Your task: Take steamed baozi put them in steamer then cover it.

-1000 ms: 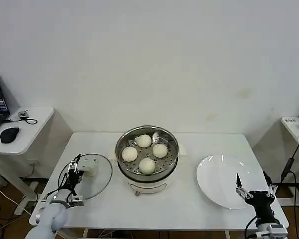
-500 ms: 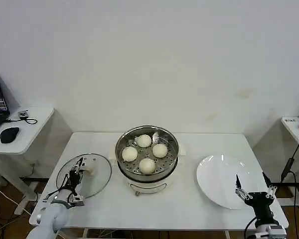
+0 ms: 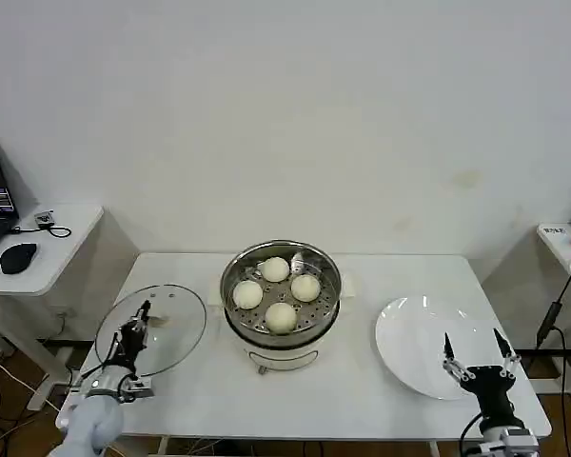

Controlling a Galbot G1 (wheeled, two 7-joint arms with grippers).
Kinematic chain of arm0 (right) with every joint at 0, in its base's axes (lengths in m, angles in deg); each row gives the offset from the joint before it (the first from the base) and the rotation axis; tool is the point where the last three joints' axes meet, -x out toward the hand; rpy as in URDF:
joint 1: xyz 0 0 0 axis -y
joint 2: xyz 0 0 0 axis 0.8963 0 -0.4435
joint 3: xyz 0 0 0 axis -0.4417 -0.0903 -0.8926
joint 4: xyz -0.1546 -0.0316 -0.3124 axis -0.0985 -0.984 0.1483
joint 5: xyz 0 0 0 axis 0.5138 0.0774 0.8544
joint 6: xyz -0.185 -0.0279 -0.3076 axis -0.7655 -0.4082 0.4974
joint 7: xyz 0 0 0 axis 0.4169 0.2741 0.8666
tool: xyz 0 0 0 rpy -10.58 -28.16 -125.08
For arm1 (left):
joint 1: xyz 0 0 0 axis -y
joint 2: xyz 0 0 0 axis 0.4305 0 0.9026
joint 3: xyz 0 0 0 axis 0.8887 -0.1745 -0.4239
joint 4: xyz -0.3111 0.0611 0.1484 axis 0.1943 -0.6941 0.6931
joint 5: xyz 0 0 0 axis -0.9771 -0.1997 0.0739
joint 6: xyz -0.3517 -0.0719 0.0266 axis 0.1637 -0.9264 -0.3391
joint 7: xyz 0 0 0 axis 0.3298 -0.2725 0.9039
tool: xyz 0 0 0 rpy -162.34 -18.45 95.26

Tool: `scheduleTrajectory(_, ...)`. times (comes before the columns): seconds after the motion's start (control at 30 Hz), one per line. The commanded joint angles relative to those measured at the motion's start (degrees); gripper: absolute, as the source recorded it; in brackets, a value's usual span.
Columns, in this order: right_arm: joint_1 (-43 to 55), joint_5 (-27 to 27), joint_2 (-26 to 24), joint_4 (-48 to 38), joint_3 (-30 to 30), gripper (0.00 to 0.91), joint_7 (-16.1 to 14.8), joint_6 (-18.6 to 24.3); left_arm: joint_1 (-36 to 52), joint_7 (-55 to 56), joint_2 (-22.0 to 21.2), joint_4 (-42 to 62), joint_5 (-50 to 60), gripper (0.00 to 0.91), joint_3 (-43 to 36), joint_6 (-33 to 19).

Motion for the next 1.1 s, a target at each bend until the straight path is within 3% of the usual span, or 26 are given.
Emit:
scheduleTrajectory(0.03,0.45,0.21,-0.05,-1.31,-0.62,0.907,-0.10,0.31,-7.94,-4.45,1.72,-19.48,-1.23,0.000,6.97,5.82)
scheduleTrajectory(0.2,0.57,0.78,-0.55,-2.60,-1.73,0.907,-0.35,0.48,-11.41,-10.72,2.99,-30.26,-2.91,0.000,8.54,13.17)
scheduleTrajectory(0.33,0.59,1.14,-0.87,-3.62,-2.56,0.907,-0.68,0.74,-10.83,-13.51,3.87,-35.31,-2.12,0.000,6.89,16.21)
scheduleTrajectory(0.63,0.79,2.12,-0.32,-5.67,-3.87,0.907,-0.77,2.01,-3.13,-19.97,9.67,-36.74,-1.69,0.000,-8.87,25.93)
scheduleTrajectory(0.83,1.21,2.17,0.50,-7.01,-4.74,0.907,-0.85,2.41,8.80,-25.47,5.97,-34.38,2.70,0.000,-20.95,33.47)
scheduleTrajectory(1.1,1.63,3.88,2.91,-7.07,-7.21,0.907,-0.64,2.49,14.59,-32.02,-0.39,-33.36,10.75,0.000,-28.45,38.02)
